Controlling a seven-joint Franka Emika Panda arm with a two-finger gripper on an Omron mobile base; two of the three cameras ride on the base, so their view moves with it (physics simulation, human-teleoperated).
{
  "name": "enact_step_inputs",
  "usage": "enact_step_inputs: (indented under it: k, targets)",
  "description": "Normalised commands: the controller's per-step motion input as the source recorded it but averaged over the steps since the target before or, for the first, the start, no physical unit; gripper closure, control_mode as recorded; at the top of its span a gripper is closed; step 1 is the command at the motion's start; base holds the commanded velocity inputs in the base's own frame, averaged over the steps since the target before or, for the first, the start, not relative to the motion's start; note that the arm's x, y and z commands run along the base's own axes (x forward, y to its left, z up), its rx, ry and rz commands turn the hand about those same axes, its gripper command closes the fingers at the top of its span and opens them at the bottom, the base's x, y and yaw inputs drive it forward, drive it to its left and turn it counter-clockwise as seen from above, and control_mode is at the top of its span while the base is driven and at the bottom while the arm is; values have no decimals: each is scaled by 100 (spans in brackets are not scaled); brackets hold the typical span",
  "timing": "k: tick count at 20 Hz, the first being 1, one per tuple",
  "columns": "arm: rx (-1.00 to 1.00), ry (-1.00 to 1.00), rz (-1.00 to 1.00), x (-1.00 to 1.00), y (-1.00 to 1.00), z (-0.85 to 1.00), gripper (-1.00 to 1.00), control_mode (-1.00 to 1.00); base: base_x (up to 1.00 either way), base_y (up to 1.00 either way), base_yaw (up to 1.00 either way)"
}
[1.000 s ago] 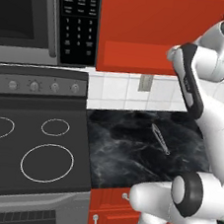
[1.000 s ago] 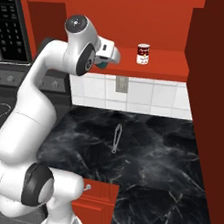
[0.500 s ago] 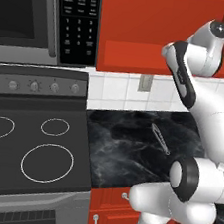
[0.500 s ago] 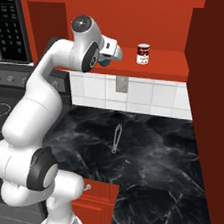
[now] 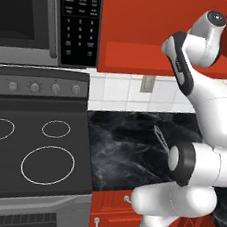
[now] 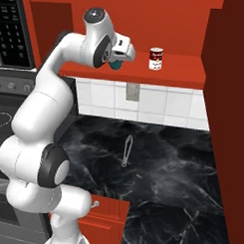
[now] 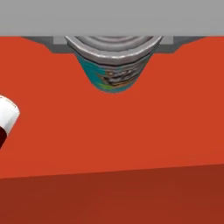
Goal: Restock the canned food cabinet by taking the new fresh canned food from the counter and placing it in the cabinet. Then, take the old canned food from the cabinet and place it on the counter.
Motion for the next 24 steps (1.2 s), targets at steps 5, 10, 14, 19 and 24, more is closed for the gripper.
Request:
enact_step_inputs:
  k: [5, 10, 14, 19, 24]
  targets:
    - [0, -3, 0, 12, 0, -2, -100, -100, 0, 0, 0]
    - [0, -5, 0, 21, 0, 0, -100, -100, 0, 0, 0]
    - [0, -18, 0, 22, 1, 0, -100, -100, 0, 0, 0]
    - [0, -29, 0, 14, 4, 0, -100, -100, 0, 0, 0]
    - [0, -31, 0, 0, 17, 4, -100, -100, 0, 0, 0]
